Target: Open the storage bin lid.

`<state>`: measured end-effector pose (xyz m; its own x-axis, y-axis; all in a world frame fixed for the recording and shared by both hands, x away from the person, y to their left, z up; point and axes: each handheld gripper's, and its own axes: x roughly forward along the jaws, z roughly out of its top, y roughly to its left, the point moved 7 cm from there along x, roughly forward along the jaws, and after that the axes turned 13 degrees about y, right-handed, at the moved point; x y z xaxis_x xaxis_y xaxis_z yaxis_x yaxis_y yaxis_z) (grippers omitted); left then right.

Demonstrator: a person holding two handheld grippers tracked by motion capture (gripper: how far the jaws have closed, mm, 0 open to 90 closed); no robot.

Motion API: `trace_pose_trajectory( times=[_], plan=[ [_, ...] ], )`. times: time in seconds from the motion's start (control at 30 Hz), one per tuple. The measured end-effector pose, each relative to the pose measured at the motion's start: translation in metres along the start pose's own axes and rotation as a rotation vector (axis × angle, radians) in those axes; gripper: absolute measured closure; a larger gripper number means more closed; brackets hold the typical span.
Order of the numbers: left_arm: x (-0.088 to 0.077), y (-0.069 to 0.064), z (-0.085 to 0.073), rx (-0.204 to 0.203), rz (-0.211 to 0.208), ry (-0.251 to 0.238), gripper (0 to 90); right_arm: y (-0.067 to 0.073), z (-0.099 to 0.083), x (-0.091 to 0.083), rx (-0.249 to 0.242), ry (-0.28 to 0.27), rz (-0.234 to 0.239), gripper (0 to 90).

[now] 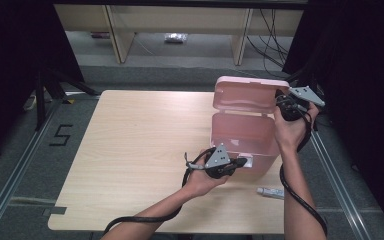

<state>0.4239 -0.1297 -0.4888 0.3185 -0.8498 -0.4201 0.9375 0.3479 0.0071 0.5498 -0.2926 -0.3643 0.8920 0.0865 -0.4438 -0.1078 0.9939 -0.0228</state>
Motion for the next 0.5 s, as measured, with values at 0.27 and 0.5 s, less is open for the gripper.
trace_pose_trajectory(
  times=[0.27, 0.5],
  plan=[
    [0.0, 0.0, 0.0, -0.001, -0.001, 0.0, 89.7, -0.001, -0.001, 0.007, -0.002, 0.017, -0.006, 90.0],
    [0.0, 0.0, 0.0, -0.001, -0.001, 0.001, 89.7, -0.001, -0.003, 0.013, -0.008, 0.036, -0.006, 90.0]
  ],
)
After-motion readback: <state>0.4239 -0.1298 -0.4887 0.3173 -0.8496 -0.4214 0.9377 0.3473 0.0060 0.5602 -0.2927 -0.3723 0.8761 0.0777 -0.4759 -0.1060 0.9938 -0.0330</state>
